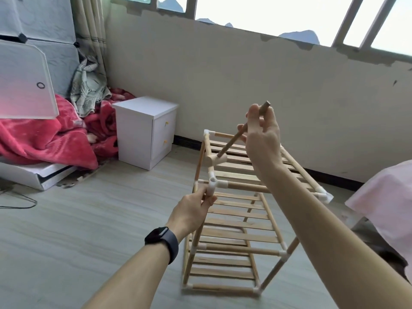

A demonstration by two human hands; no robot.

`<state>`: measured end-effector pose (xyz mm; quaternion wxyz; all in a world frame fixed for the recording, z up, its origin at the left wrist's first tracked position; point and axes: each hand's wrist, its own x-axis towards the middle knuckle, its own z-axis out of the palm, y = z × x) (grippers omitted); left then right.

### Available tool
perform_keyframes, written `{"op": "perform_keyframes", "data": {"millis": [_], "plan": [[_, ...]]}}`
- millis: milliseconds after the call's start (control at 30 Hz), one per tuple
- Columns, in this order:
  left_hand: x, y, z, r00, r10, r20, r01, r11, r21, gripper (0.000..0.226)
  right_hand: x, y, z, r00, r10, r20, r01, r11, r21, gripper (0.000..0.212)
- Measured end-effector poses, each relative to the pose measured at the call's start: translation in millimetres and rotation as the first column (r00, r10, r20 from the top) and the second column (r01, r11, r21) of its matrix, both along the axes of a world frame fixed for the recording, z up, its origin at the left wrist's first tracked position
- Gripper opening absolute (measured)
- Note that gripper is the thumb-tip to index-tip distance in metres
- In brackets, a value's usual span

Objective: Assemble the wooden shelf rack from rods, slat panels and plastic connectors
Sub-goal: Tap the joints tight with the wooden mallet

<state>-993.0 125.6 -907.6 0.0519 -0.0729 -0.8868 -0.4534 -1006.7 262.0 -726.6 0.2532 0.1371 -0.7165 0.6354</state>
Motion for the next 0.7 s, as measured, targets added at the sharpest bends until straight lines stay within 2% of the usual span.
{"op": "perform_keyframes", "data": {"millis": [100, 300, 333, 433, 467, 600, 700], "plan": [[-3, -1, -3, 1.000, -0.011, -0.010, 0.011, 1.000, 0.002, 0.032, -9, -23, 11, 0.999, 0.037, 0.016, -0.033, 0.985, -0.171, 0.024], [-8, -4, -10, 0.999, -0.032, -0.028, 0.032, 0.999, 0.002, 0.030, -15, -42, 28, 0.986, 0.055, -0.155, -0.111, 0.919, -0.379, 0.042], [-10, -4, -12, 0.999, -0.030, -0.033, 0.030, 1.000, 0.001, 0.027, -14, -46, 16, 0.987, 0.067, -0.146, -0.118, 0.920, -0.374, 0.045], [-12, -3, -14, 0.999, -0.021, -0.045, 0.021, 1.000, 0.004, 0.020, -11, -59, -16, 0.996, 0.065, -0.055, -0.074, 0.982, -0.173, 0.045], [-12, -4, -14, 0.998, -0.018, -0.053, 0.018, 1.000, 0.001, 0.020, -13, -61, -12, 0.993, 0.085, -0.079, -0.097, 0.984, -0.150, 0.043], [-14, -5, -17, 0.998, -0.031, -0.057, 0.030, 0.999, -0.015, 0.021, -25, -50, 7, 0.969, 0.111, -0.220, -0.190, 0.904, -0.383, 0.037], [-14, -4, -17, 0.999, -0.011, -0.038, 0.011, 1.000, -0.010, 0.019, -18, -58, -27, 0.990, 0.101, -0.098, -0.120, 0.969, -0.214, 0.038]]}}
